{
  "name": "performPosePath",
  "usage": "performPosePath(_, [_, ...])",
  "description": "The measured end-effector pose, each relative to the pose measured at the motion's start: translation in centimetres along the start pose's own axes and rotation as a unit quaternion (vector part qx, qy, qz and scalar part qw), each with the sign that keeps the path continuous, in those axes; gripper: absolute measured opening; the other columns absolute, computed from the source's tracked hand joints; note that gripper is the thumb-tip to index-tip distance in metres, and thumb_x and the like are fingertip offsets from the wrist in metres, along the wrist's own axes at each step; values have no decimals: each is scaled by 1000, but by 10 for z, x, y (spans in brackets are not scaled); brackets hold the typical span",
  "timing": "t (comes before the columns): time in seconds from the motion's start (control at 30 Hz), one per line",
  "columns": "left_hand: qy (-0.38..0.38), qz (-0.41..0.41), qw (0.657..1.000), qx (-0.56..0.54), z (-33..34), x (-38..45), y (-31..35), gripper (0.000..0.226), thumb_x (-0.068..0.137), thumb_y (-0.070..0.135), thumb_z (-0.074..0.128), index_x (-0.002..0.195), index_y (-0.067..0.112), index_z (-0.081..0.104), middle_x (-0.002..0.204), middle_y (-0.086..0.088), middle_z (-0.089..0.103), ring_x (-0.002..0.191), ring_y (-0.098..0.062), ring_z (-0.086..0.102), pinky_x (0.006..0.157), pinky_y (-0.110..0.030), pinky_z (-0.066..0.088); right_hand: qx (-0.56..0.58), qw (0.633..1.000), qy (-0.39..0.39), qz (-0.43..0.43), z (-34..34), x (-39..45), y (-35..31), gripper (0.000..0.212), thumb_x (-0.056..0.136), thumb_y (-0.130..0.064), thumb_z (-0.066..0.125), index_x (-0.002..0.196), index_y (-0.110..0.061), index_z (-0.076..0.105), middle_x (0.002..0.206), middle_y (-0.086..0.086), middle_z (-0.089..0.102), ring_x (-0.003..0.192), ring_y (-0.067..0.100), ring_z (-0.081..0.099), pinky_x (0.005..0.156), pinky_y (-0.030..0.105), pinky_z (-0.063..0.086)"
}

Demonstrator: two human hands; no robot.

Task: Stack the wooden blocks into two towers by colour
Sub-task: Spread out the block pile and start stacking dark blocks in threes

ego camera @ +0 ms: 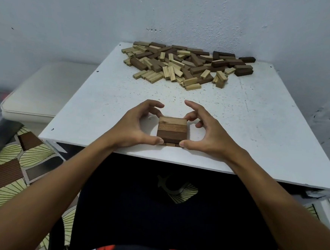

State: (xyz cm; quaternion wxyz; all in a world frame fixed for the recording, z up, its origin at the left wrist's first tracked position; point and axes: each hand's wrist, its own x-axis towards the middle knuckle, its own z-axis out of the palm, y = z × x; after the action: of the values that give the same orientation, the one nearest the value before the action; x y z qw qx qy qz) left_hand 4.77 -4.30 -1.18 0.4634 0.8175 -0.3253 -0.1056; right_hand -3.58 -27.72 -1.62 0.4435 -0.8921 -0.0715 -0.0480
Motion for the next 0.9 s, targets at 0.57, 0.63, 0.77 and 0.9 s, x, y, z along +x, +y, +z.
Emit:
performPosePath(0.57, [-15, 0, 1000, 14, -1, 0, 0, 78, 52, 50, 82, 124, 42, 51, 115, 12, 61, 116, -13, 54, 103, -41, 44, 0, 1000, -22, 9, -1, 0, -4, 103, 65, -35, 80, 148, -42, 20, 120, -12, 51, 114, 2, 45, 85, 10, 33])
performPosePath(0.63, [-15, 3, 1000, 14, 0, 0, -1, 79, 52, 49, 82, 124, 43, 50, 115, 12, 61, 116, -13, 54, 103, -41, 43, 2, 1000, -19, 10, -1, -1, -5, 103, 63, -38, 77, 149, -42, 20, 120, -13, 51, 114, 2, 45, 85, 9, 33])
performPosePath(0.77, [-17, 0, 1000, 24, -1, 0, -1, 81, 52, 55, 82, 125, 46, 49, 122, 12, 59, 120, -9, 51, 105, -41, 42, 7, 1000, -20, 3, -1, -1, -3, 105, 63, -40, 79, 149, -43, 19, 121, -12, 52, 115, 5, 46, 88, 15, 34])
performPosePath(0.9, [-14, 0, 1000, -6, -1, 2, -3, 65, 65, 60, 71, 125, 42, 52, 127, 13, 59, 124, -8, 50, 108, -40, 40, 28, 1000, -10, 1, -3, -1, -1, 100, 65, -43, 78, 147, -46, 20, 124, -13, 51, 116, 3, 47, 90, 17, 36])
